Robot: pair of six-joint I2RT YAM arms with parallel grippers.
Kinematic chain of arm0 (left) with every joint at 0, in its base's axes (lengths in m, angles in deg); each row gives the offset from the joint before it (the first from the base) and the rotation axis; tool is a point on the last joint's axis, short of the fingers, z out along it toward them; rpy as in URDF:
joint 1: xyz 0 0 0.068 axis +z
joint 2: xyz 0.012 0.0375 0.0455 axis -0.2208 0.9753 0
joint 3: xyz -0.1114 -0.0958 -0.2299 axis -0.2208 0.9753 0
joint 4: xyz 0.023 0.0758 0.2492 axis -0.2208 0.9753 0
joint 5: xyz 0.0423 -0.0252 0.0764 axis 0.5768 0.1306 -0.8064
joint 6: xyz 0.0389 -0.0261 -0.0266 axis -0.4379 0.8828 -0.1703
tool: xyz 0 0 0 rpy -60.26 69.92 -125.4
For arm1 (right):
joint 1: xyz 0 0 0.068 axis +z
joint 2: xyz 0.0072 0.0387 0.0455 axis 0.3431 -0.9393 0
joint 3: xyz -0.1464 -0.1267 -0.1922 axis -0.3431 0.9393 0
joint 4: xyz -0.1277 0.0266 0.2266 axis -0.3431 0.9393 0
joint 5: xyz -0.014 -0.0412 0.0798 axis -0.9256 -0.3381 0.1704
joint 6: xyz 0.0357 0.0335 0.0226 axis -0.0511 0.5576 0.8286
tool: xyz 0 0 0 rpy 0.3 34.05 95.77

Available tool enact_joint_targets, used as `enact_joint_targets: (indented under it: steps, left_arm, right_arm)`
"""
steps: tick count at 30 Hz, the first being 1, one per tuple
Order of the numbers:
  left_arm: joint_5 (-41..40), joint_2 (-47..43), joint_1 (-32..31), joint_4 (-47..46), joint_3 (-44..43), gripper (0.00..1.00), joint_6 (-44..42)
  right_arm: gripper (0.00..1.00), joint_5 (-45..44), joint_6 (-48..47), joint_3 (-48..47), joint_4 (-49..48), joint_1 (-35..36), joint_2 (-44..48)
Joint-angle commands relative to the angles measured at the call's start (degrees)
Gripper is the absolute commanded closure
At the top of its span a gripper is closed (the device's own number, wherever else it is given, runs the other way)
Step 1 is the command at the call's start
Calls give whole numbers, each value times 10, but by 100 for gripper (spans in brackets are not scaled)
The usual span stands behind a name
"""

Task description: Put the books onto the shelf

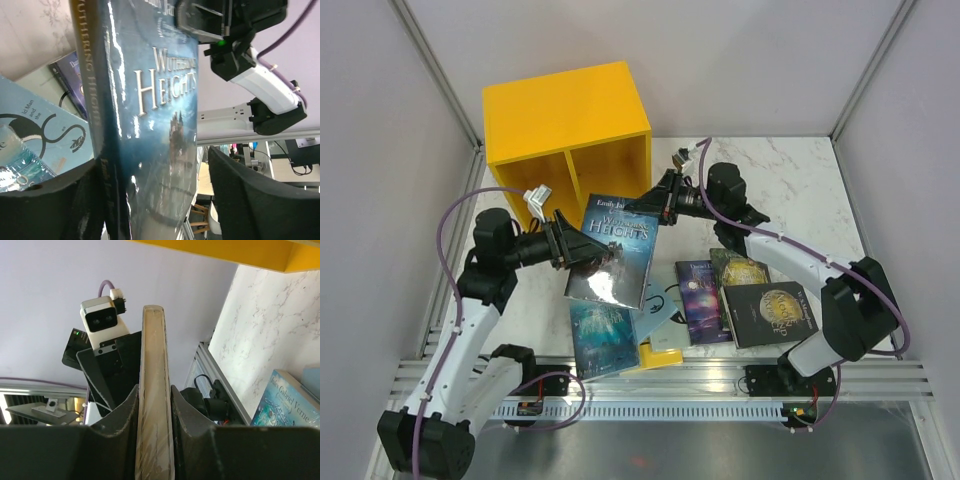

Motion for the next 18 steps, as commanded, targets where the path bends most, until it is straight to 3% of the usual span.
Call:
enact_joint_targets:
  steps: [1,4,7,11,16,18]
  left_arm:
    - [5,-19,-3,-8,-46,22,16]
    - [3,-21,-3,25,-68,21,4]
    - [-2,-25,-3,46,-82,30,-1]
    - [-4,-35,-3,48,-92,52,11]
    - [21,-38,-3,37,-101,57,23]
    - [32,-39,-4,23,-102,64,35]
  right_arm:
    - [100,-20,62,14,-85,-12,44]
    - [100,-13,84,39,-123,-14,51]
    - [100,-10,94,56,-141,-20,63]
    - [100,-7,100,59,-152,-21,71]
    - [100,-1,120,49,-190,-21,57]
    - [100,4,131,42,-203,-21,48]
